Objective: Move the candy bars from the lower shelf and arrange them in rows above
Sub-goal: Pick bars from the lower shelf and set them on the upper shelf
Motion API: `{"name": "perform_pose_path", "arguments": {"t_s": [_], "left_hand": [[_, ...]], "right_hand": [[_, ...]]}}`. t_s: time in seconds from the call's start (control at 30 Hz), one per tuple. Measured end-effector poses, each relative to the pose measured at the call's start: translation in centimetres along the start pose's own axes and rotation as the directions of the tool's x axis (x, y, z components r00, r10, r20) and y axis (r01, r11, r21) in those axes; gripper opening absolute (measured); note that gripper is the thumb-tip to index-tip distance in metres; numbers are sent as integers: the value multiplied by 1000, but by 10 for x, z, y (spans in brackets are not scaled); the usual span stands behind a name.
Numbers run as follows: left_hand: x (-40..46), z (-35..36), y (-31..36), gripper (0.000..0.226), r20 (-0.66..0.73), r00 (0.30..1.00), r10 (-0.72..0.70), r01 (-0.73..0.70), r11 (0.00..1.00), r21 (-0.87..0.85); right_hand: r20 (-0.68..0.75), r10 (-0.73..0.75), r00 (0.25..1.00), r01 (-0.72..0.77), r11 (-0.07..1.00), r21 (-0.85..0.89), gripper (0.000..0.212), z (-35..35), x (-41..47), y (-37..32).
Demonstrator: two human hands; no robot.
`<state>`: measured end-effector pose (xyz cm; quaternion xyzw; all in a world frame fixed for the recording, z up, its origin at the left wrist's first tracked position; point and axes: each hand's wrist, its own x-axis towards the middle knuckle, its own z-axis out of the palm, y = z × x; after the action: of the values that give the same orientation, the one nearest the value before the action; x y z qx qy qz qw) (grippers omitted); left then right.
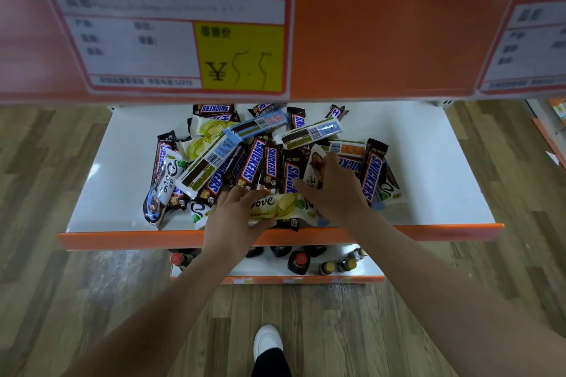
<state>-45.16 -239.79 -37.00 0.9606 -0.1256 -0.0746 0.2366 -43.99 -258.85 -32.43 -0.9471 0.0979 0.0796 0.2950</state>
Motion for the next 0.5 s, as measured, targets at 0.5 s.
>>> {"name": "perform_pose_path", "arguments": {"t_s": [0.5], "left_hand": [[-5, 1, -2, 52, -18, 999, -27, 26, 999, -40]], "right_hand": [[352, -258, 900, 405, 793, -455, 68, -10, 7, -9]]}}
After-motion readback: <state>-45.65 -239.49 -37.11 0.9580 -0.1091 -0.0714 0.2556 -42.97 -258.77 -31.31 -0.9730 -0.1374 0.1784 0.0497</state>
